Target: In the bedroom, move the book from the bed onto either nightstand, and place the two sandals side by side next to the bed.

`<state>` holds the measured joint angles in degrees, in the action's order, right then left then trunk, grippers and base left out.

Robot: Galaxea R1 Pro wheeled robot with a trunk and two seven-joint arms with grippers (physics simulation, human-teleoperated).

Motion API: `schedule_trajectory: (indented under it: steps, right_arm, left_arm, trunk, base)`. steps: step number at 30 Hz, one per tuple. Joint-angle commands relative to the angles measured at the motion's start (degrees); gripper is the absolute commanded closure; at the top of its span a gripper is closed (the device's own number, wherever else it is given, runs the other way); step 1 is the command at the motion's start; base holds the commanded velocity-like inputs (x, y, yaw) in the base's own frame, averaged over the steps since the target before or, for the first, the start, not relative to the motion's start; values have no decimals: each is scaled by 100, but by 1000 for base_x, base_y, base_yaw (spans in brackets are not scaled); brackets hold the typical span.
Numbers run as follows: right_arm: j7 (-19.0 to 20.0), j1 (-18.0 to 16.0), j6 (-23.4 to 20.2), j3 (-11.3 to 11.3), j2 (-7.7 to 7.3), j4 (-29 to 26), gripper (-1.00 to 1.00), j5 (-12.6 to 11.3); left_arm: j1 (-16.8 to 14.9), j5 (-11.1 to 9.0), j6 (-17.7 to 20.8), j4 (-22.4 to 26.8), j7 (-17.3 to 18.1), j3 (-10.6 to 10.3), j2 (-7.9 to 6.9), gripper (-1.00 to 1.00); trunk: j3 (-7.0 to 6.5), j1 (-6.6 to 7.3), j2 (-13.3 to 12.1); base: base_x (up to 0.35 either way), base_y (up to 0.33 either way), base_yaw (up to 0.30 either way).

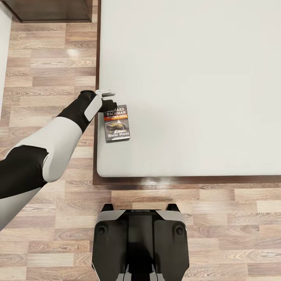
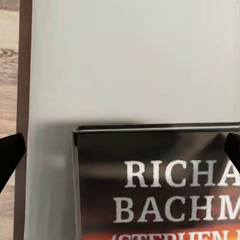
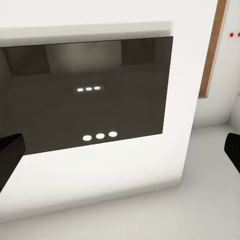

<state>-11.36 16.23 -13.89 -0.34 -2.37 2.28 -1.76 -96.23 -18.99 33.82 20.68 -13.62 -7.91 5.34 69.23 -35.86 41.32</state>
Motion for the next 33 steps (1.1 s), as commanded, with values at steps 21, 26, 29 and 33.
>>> schedule_trajectory:
  steps: [21, 26, 29, 33]
  right_arm:
    - [-16, 3, -25, -2, 0, -8, -100, -18]
    - [-16, 3, -26, -2, 0, -8, -100, -17]
    - [-16, 3, -26, -2, 0, -11, -100, -17]
    - [-16, 3, -26, -2, 0, -10, -100, -17]
  left_arm:
    - [-1, -52, 21, 214, -44, -52, -12, -100]
    - [-1, -52, 25, 247, -44, -52, -14, -100]
    - [-1, -52, 26, 255, -44, -52, -14, -100]
    - [-1, -52, 25, 262, -43, -53, -15, -100]
  trunk:
    - [3, -2, 5]
    - [3, -2, 5]
    - [3, -2, 5]
    - [3, -2, 5]
  base:
    - [0, 0, 0]
    - [0, 0, 0]
    - [0, 0, 0]
    - [0, 0, 0]
